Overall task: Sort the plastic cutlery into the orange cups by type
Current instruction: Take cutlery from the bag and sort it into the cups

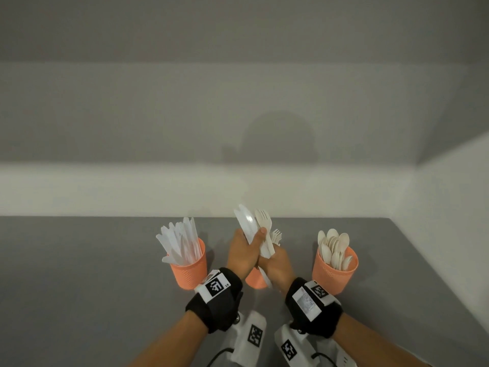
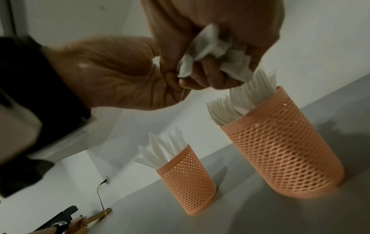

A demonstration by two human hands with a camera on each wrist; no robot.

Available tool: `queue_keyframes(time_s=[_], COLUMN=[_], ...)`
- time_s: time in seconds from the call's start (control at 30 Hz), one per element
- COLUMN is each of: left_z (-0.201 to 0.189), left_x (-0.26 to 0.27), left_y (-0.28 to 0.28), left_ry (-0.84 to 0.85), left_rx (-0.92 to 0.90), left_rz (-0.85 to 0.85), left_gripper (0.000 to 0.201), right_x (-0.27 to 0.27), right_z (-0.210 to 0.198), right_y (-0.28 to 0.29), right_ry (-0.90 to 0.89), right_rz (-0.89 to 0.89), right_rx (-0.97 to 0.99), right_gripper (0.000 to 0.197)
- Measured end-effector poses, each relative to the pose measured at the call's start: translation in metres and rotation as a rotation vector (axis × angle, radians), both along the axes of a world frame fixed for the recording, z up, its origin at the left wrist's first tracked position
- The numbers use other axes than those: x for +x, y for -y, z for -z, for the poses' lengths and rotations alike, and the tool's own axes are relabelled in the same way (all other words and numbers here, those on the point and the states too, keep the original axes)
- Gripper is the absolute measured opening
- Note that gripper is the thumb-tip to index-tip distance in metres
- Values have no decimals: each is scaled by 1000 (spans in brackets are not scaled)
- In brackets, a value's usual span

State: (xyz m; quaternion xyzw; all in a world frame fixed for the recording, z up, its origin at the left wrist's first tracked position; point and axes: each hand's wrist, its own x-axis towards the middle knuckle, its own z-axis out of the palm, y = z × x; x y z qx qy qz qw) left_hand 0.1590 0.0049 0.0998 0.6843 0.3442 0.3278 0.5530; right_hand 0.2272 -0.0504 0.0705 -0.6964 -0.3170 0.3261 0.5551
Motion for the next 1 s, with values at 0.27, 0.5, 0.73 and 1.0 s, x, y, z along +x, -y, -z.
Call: queue_keyframes(time_s=[0.27, 0.5, 0.73, 1.0], left_z=[12, 11, 9, -7], left_x=[12, 14, 5, -15], left_y=[-11, -17, -25, -31], left_ry=[-77, -44, 61, 270], left_rx=[-47, -92, -268, -398], left_rz=[-2, -15, -113, -200], left_gripper=[37, 43, 32, 28], right_x=[4, 4, 5, 1], right_z=[-1, -2, -5, 0], right_y=[3, 0, -5, -9], right_ry=[-75, -264, -281, -244], right_rz=[-39, -70, -74, -60], right_rx=[85, 168, 33, -5], right_gripper=[9, 26, 40, 32])
